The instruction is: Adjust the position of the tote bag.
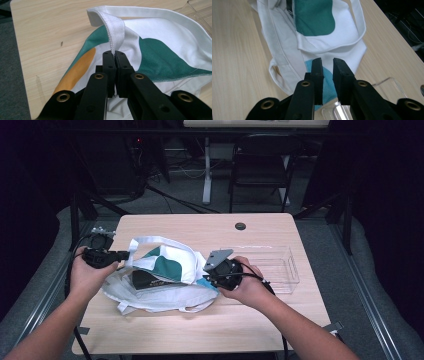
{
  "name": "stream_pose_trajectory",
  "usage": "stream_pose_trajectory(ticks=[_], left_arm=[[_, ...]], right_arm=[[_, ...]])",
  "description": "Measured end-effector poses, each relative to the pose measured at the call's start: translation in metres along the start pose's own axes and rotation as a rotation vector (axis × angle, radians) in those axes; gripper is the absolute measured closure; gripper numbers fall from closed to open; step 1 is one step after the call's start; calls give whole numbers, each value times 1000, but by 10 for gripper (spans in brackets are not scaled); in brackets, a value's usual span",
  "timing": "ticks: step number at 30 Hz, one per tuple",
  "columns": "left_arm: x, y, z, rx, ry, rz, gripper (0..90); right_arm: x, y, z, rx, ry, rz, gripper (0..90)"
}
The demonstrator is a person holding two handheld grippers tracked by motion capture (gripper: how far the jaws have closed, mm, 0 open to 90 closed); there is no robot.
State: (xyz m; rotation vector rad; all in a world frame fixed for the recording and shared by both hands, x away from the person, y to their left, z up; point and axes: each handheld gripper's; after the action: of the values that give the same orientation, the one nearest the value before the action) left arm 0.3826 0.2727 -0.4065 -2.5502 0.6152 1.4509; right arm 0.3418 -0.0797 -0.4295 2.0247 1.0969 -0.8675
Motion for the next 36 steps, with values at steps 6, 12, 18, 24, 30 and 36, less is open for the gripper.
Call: stream_pose_trajectory(ticks=[6, 12, 18, 24, 30, 36], left_arm=[[-1, -4, -2, -13, 3, -1, 884], [-1, -7, -2, -22, 9, 3, 883], [-2, -10, -2, -26, 6, 3, 883], [-3, -11, -1, -25, 4, 3, 883], [-2, -12, -1, -24, 7, 4, 883], [-2, -12, -1, -18, 1, -1, 883]], right_arm=[[8, -7, -20, -47, -3, -26, 783], [22, -13, -31, -74, -27, -54, 767], [33, -21, -41, -101, -32, -59, 756], [44, -26, -46, -152, -67, -26, 741], [51, -26, -47, -159, -92, -15, 739], [54, -28, -47, -174, -90, 4, 780]])
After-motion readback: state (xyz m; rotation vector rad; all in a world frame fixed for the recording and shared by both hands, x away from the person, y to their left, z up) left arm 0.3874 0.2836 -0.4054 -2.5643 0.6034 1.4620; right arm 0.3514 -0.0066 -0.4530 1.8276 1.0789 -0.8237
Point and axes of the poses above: each handheld gripper's, and its own axes: x roughly forward along the jaws, z roughly out of its underside, y roughly to its right, and after that the axes turned 8 degrees about -y, right-handed
